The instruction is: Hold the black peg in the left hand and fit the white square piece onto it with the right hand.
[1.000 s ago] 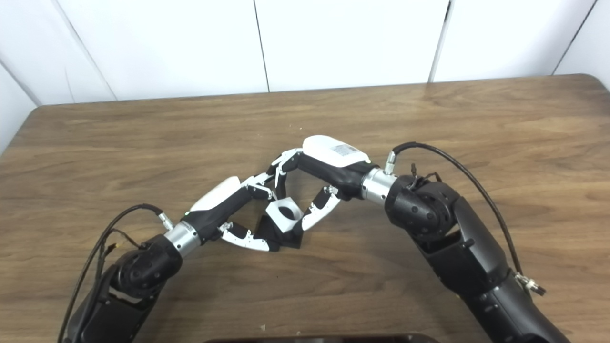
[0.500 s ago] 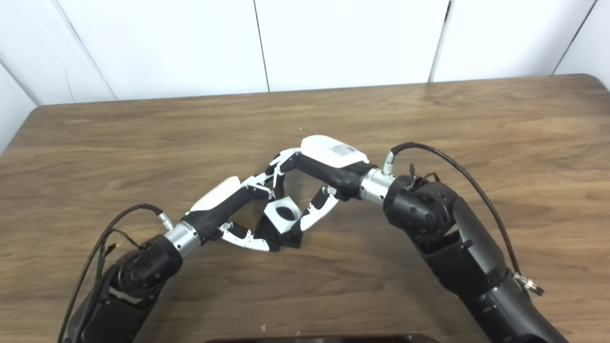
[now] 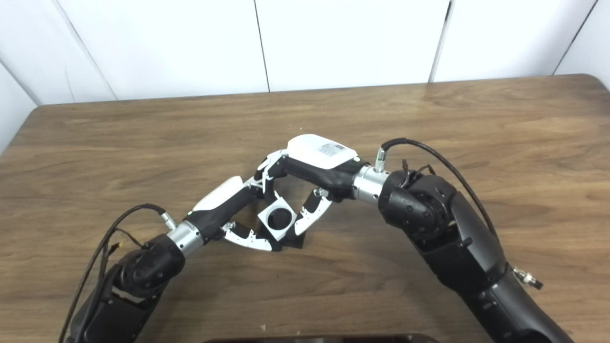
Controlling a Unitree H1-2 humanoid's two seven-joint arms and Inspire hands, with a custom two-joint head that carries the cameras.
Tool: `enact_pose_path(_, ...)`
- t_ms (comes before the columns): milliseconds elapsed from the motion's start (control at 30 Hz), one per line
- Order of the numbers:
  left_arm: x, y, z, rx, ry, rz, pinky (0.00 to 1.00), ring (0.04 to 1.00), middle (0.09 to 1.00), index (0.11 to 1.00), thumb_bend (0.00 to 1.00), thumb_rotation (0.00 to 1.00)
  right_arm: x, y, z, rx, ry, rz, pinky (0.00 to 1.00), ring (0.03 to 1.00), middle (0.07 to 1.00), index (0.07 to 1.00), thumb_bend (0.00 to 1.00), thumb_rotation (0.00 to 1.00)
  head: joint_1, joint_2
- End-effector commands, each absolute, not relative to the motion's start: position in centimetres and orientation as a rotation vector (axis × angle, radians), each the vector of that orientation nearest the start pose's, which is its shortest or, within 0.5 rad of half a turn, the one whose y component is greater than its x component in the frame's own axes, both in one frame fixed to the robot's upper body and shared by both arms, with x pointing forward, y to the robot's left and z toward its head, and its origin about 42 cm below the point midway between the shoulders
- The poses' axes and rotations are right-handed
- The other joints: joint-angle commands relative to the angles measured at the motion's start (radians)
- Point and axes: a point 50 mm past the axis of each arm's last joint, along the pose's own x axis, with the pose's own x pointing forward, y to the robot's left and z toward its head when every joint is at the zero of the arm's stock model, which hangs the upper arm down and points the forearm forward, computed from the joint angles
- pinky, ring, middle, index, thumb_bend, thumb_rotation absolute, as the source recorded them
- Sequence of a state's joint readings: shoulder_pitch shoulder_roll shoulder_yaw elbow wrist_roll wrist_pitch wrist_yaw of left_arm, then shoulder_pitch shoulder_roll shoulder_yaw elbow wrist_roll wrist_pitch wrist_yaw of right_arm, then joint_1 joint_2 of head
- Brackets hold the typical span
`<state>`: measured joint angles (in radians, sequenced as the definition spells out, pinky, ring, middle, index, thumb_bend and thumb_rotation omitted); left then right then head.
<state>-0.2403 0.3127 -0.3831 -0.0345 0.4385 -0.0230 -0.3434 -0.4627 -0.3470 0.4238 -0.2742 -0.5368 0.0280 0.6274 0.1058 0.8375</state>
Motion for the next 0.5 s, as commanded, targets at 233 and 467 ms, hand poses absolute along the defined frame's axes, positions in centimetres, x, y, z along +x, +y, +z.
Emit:
enact_pose_path(233, 32.84, 17.73, 14.35, 0.88, -0.172, -0.73, 1.0, 1.0, 0.986, 0.492, 0.52, 0.07, 34.9, -14.38, 27.19, -1.126, -0.536, 0.854, 0.85, 0.865, 0.786, 0.482, 0.52, 0.13, 0.002, 0.002)
enact_pose_path(467, 32.77, 17.98, 14.41, 0.881, -0.16, -0.73, 1.0, 1.0, 0.989, 0.492, 0.52, 0.07, 35.09, -14.45, 27.03, -1.125, -0.528, 0.851, 0.84, 0.864, 0.785, 0.482, 0.52, 0.13, 0.0, 0.0)
